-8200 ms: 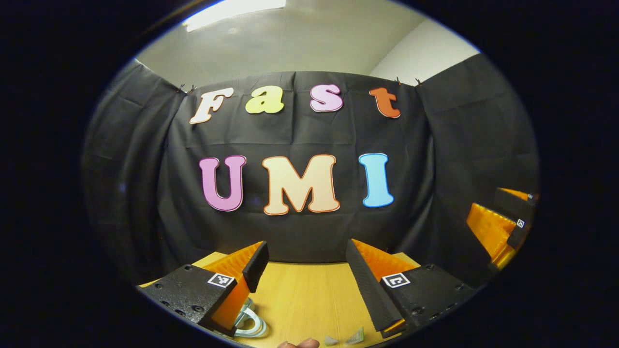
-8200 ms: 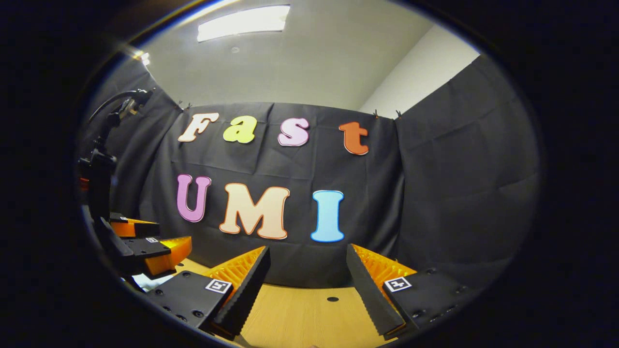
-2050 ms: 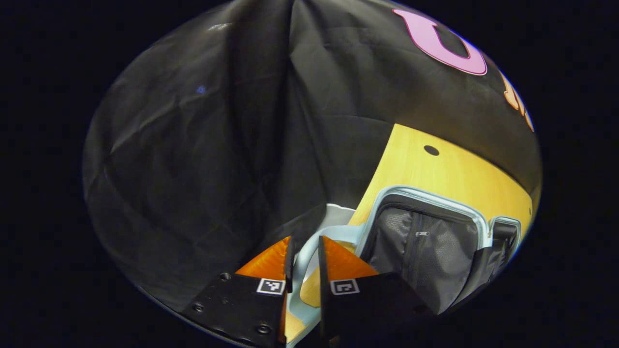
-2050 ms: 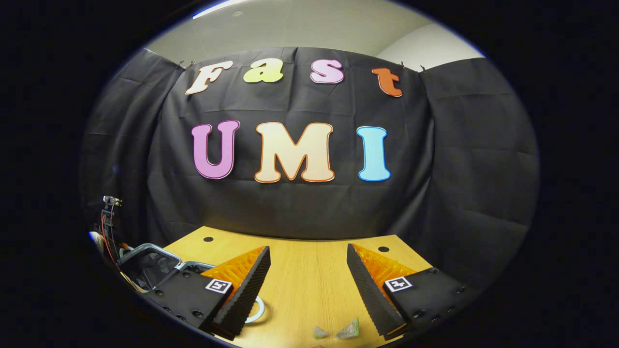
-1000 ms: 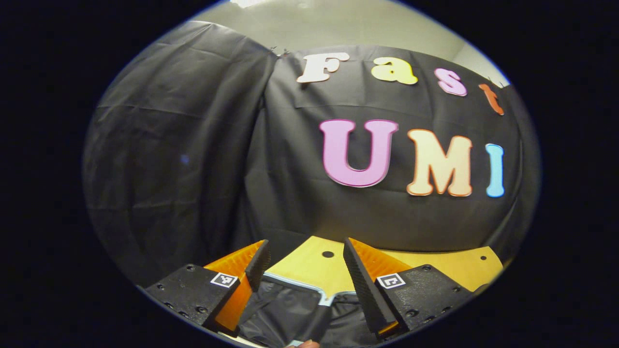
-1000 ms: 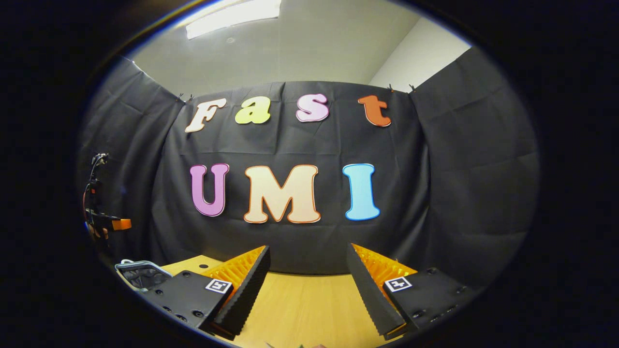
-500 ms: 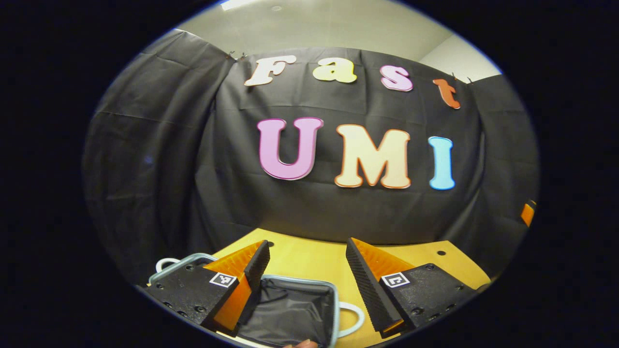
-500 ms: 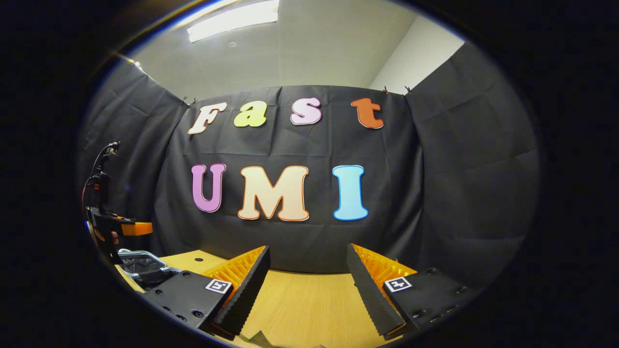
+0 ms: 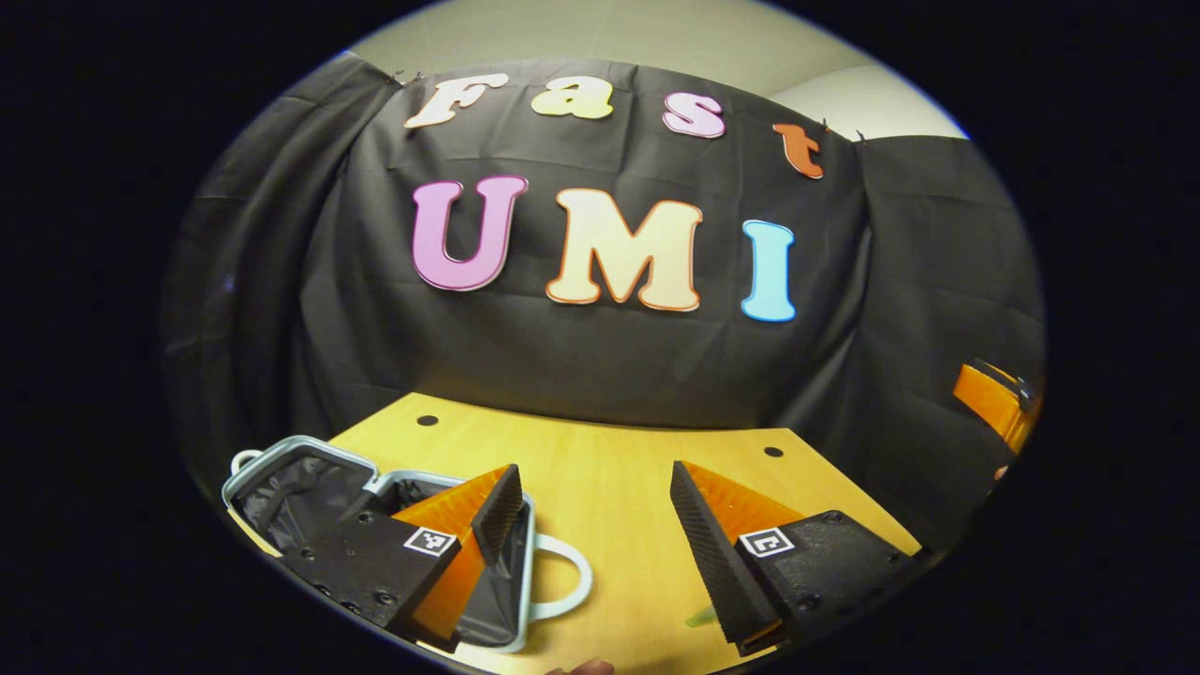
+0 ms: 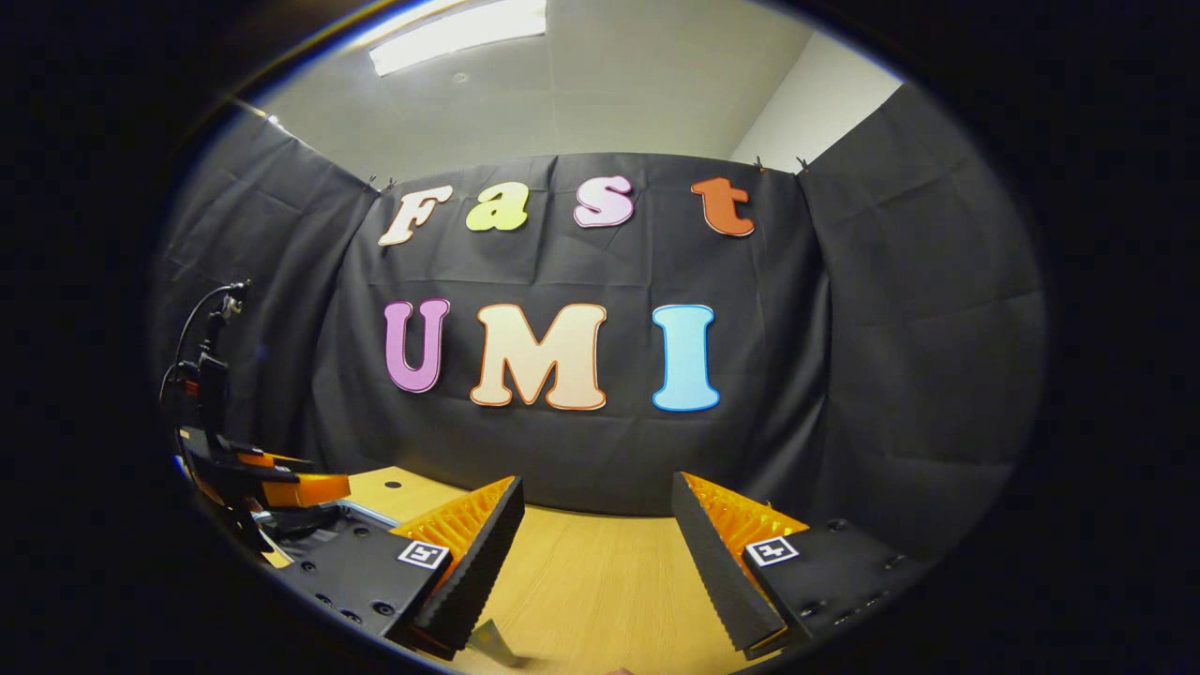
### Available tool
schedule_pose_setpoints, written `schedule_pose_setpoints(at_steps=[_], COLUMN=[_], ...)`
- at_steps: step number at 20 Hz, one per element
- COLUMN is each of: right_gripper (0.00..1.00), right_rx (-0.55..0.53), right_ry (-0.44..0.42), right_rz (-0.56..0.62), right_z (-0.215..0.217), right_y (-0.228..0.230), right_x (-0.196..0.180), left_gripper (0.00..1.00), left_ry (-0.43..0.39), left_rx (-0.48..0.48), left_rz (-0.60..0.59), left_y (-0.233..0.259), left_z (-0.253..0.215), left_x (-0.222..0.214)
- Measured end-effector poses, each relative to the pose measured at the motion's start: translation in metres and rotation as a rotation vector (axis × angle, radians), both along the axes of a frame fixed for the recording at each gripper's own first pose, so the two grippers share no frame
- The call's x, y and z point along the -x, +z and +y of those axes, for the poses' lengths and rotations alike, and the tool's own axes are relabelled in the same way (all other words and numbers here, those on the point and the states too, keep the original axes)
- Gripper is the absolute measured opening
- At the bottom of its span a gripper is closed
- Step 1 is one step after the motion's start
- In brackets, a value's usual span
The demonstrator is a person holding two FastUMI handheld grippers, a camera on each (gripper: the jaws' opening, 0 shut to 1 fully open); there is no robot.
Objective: First open the suitcase, pack the skin care products into it, and then close the suitcase.
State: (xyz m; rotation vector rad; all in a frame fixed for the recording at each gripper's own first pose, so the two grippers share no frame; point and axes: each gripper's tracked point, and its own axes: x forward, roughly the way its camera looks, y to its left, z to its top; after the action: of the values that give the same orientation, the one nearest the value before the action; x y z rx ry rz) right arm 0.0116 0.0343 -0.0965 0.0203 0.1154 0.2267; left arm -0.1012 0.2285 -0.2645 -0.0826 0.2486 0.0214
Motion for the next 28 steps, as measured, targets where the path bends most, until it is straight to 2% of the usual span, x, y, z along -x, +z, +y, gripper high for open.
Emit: schedule_pose_setpoints(at_steps=[7, 11, 16, 27, 28], right_gripper=[0.98, 0.98, 0.98, 0.99, 0.99], right_rx=[0.032, 0.072, 0.116, 0.169, 0.172], right_ry=[-0.009, -0.002, 0.008, -0.014, -0.014], right_rz=[0.021, 0.041, 0.049, 0.073, 0.079], right_z=[-0.018, -0.022, -0.029, -0.046, -0.046], right_y=[-0.004, -0.014, -0.018, -0.031, -0.034], right_x=[0.005, 0.007, 0.01, 0.009, 0.01], left_gripper=[0.92, 0.94, 0.94, 0.93, 0.9], left_ry=[-0.115, -0.165, -0.186, -0.194, -0.204], left_rx=[0.01, 0.001, 0.06, 0.069, 0.072], left_rz=[0.125, 0.211, 0.28, 0.412, 0.416], left_y=[-0.072, -0.115, -0.147, -0.214, -0.218], left_z=[-0.07, -0.09, -0.108, -0.117, -0.119], left_x=[0.017, 0.027, 0.037, 0.043, 0.043])
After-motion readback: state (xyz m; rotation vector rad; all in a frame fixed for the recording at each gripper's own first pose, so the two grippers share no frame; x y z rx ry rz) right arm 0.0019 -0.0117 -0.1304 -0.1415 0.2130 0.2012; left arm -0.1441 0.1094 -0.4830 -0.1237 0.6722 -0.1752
